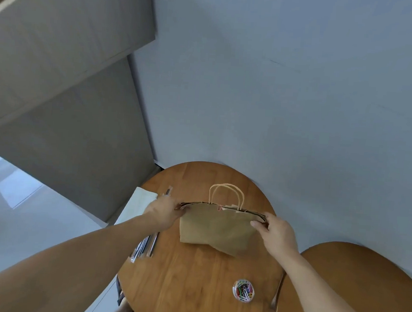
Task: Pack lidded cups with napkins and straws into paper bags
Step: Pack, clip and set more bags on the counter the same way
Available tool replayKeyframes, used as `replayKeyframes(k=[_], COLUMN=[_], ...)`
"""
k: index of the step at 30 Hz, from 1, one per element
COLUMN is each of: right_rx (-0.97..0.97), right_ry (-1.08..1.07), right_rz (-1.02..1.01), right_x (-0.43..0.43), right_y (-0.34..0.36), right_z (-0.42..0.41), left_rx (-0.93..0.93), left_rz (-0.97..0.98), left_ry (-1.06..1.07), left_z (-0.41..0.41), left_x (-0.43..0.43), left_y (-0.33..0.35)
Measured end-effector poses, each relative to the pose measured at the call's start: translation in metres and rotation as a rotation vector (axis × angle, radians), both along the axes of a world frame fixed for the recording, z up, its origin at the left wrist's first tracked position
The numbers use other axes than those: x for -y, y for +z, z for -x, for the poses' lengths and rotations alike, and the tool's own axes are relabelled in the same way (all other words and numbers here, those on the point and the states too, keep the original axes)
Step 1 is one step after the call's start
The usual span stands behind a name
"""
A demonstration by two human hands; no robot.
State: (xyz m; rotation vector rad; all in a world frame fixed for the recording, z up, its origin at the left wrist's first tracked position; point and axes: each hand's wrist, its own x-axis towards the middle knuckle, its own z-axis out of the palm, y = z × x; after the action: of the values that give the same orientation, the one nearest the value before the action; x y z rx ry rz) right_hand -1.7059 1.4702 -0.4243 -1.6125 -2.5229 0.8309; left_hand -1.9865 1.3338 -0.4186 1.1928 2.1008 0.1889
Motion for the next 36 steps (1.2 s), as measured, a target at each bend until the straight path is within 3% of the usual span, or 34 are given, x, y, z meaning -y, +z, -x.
replayKeyframes(k=[5, 8, 10, 27, 36], right_rx=[-0.392, -0.607, -0.726, -1.206, -1.308], right_ry=[-0.218, -0.307, -0.332, -0.237, -0.041], right_rz=[0.019, 0.062, 0.056, -0.328, -0.261], right_x=[0.004, 0.008, 0.012, 0.114, 0.181], right_y=[0.039, 0.074, 0.098, 0.37, 0.46], right_z=[0.026, 0.052, 0.072, 0.268, 0.374], left_rx=[0.192, 0.386, 0.415, 0.406, 0.103], left_rz=[-0.3, -0.41, -0.48, -1.274, -1.44], left_ry=[0.166, 0.282, 0.333, 0.492, 0.622], left_z=[0.016, 0.034, 0.048, 0.17, 0.252], left_x=[0.009, 0.016, 0.022, 0.147, 0.23], left_y=[0.041, 0.079, 0.104, 0.349, 0.432])
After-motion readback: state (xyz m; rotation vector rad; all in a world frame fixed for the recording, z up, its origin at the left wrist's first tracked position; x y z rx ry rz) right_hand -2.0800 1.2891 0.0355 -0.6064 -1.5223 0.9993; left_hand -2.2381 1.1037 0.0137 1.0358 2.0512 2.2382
